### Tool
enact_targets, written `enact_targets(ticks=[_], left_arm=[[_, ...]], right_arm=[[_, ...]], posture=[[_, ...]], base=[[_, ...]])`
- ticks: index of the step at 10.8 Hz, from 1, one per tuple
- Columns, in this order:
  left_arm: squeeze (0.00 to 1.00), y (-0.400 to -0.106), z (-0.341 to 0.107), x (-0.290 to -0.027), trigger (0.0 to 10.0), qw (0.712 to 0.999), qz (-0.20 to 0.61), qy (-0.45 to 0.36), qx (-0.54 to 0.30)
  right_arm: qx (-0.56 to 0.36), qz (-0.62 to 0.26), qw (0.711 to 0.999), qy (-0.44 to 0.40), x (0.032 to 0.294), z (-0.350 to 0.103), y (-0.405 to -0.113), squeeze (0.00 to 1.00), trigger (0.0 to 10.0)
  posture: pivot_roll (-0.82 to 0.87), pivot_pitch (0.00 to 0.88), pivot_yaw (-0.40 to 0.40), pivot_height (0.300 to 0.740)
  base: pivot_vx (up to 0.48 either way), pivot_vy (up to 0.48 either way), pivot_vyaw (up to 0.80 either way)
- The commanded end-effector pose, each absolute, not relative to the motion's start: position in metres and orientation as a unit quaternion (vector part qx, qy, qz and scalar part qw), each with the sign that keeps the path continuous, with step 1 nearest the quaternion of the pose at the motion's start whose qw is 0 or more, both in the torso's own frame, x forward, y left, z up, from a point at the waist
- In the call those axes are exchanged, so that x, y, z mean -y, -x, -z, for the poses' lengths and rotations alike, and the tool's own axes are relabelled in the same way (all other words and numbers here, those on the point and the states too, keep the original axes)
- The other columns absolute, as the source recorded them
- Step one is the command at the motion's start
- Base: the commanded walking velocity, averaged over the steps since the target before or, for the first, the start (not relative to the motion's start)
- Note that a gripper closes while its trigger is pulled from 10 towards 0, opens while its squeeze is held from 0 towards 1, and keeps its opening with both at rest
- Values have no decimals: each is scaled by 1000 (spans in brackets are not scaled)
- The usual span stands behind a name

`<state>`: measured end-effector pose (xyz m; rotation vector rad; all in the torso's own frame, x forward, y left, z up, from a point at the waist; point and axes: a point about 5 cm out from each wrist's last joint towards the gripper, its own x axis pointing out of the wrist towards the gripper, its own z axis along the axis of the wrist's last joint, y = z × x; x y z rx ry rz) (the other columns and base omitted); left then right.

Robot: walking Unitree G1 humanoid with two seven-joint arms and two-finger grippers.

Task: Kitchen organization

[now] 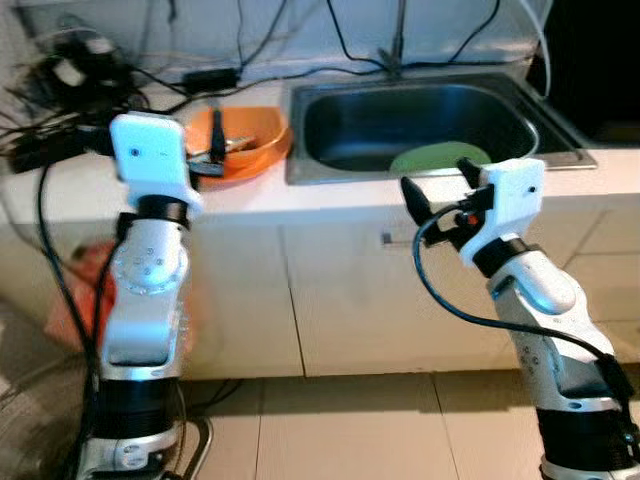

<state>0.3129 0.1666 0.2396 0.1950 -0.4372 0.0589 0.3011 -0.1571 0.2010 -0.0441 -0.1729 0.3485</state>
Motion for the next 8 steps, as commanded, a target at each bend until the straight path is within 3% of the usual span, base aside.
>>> enact_targets(ticks=[1,8], left_arm=[[0,-313,-236,-174,10000,973,-41,-98,204],[0,-310,-236,-173,10000,971,-46,-105,209]], right_arm=[[94,-182,979,26,152,-204,-301,0,10000],[93,-188,977,30,150,-204,-302,0,10000]], posture=[[83,9,84,740],[86,13,70,740]], base=[[480,0,0],[419,0,0]])
